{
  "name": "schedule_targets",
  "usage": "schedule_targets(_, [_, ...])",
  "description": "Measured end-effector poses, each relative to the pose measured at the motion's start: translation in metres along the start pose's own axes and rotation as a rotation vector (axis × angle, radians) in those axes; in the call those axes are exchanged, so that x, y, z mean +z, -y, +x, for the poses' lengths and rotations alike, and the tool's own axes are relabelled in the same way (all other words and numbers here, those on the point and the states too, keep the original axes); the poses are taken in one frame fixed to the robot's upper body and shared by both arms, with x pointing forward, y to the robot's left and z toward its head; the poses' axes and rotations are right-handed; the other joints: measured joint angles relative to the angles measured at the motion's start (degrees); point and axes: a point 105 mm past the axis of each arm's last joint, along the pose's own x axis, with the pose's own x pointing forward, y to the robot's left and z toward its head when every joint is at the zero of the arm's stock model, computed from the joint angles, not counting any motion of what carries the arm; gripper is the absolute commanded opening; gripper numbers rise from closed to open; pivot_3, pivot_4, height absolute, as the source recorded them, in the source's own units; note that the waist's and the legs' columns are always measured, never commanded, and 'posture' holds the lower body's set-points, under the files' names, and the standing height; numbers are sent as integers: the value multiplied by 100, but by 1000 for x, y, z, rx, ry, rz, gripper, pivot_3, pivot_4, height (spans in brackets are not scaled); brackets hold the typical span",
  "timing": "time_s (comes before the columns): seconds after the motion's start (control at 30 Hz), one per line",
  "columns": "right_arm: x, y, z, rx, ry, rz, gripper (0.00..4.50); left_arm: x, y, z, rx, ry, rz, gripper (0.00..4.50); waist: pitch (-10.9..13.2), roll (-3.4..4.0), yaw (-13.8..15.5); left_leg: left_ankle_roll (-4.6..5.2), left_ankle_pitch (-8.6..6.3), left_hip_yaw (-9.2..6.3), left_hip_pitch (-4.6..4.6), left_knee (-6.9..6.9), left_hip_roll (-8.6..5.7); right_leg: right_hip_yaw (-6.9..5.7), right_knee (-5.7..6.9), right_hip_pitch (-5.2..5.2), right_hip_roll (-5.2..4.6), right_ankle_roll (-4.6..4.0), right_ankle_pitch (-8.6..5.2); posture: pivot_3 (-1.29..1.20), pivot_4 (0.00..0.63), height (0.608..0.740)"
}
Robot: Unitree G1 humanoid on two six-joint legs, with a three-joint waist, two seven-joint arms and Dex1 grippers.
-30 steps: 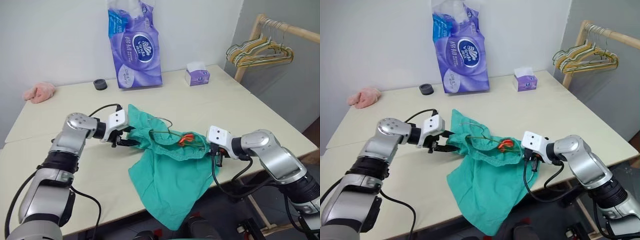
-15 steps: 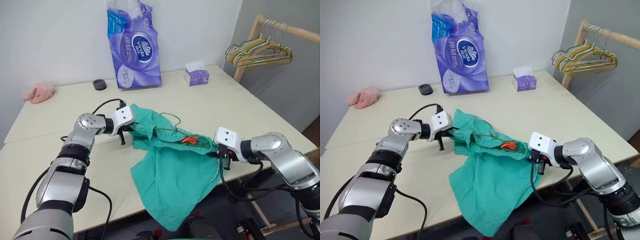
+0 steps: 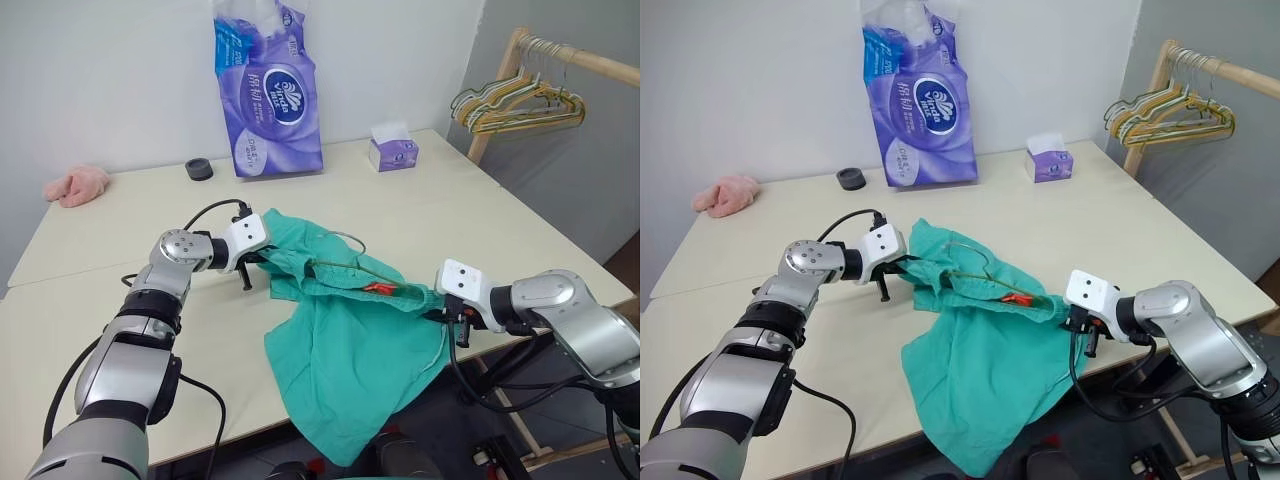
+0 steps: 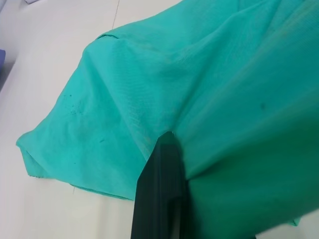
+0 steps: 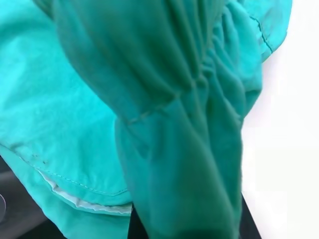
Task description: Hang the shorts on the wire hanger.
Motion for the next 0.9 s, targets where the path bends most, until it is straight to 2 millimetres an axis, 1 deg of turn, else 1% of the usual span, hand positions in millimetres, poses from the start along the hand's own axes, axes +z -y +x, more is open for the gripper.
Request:
schedule_targets(0.1, [0, 0, 0, -1, 2, 7, 0, -1, 6, 4, -16, 10, -18, 13, 0, 0, 3, 0, 0, 0, 0, 0, 0, 0, 0, 0, 0, 0, 0, -227, 0, 740])
schedule_targets(0.17, [1, -1, 1, 5, 11, 15, 0, 4, 13, 8, -40, 35, -32, 13, 0, 0, 7, 0, 0, 0, -1, 0, 0, 0, 0, 0, 0, 0, 0, -226, 1, 740])
schedule_targets(0.2, [2, -2, 2, 9, 18, 20, 0, 5, 16, 9, -54, 44, -38, 194, 0, 0, 6, 0, 0, 0, -1, 0, 0, 1, 1, 0, 0, 0, 0, -226, 1, 740])
schedule_targets(0.27, [3, -3, 3, 9, 26, 36, 0, 7, 21, 9, -86, 53, -37, 612, 0, 0, -2, 0, 0, 0, 0, 0, 0, 0, 1, 0, 0, 0, 0, -225, 0, 740])
schedule_targets(0.37, [4, -2, 2, 8, 36, 59, 0, 5, 24, 7, -90, 44, -25, 1538, 0, 0, -1, -1, 0, -1, 0, 0, 1, 0, 1, -1, 0, 0, 0, -225, 0, 740])
schedule_targets(0.5, [9, -2, 2, 2, 78, 135, 0, -1, 14, 3, 0, 13, 19, 2737, 0, 0, 4, -1, 0, -1, 0, 0, 1, 1, 0, 0, 0, 0, 0, -226, 1, 740])
schedule_targets(0.6, [9, -2, -2, -12, 121, 256, 0, 1, 3, -2, 71, 43, -14, 2737, 0, -1, 18, 0, 0, -3, -3, 0, 1, -1, -1, 0, 0, 0, 0, -226, 5, 740])
schedule_targets(0.63, [6, -2, -5, -24, 130, 317, 0, 3, -4, -7, 114, 71, -62, 2737, 0, -1, 28, 0, 0, -2, -4, 0, 0, 0, 0, 0, -1, 0, 0, -225, 10, 740])
schedule_targets(0.7, [-1, 1, -13, -58, 135, 403, 0, 11, -14, -16, 150, 123, -130, 2737, 0, -1, 30, 5, -3, -1, -3, 0, 0, -1, 0, 0, -1, 0, 0, -225, 10, 740])
schedule_targets(0.73, [-4, 4, -16, -82, 146, 448, 0, 19, -15, -20, 134, 160, -157, 2737, 0, -1, 30, 12, -7, -1, -4, 0, 0, 0, 1, 1, -1, 0, 0, -225, 15, 740])
schedule_targets(0.77, [-7, 6, -20, -106, 151, 483, 0, 29, -13, -23, 106, 200, -175, 2737, 0, 0, 30, 18, -10, 0, -3, 0, 0, 1, 2, 1, -2, 0, 0, -229, 19, 740])
schedule_targets(0.8, [-14, 8, -25, -139, 150, 523, 0, 42, -6, -25, 48, 245, -183, 2737, -2, 2, 31, 19, -11, -1, -3, 0, 0, 2, 1, 1, -2, 0, 0, -232, 22, 740])
schedule_targets(0.83, [-22, 9, -29, -167, 138, 552, 0, 51, 4, -25, -5, 273, -191, 2737, -3, 4, 30, 20, -11, 0, -2, -1, 0, 2, 0, 3, -2, 0, 0, -238, 26, 740])
schedule_targets(0.9, [-45, 6, -38, -223, 88, 623, 0, 64, 27, -24, -112, 317, -214, 2737, -4, 6, 33, 20, -12, -1, -1, -1, 1, 1, 0, 4, -2, 0, -1, -246, 31, 740])
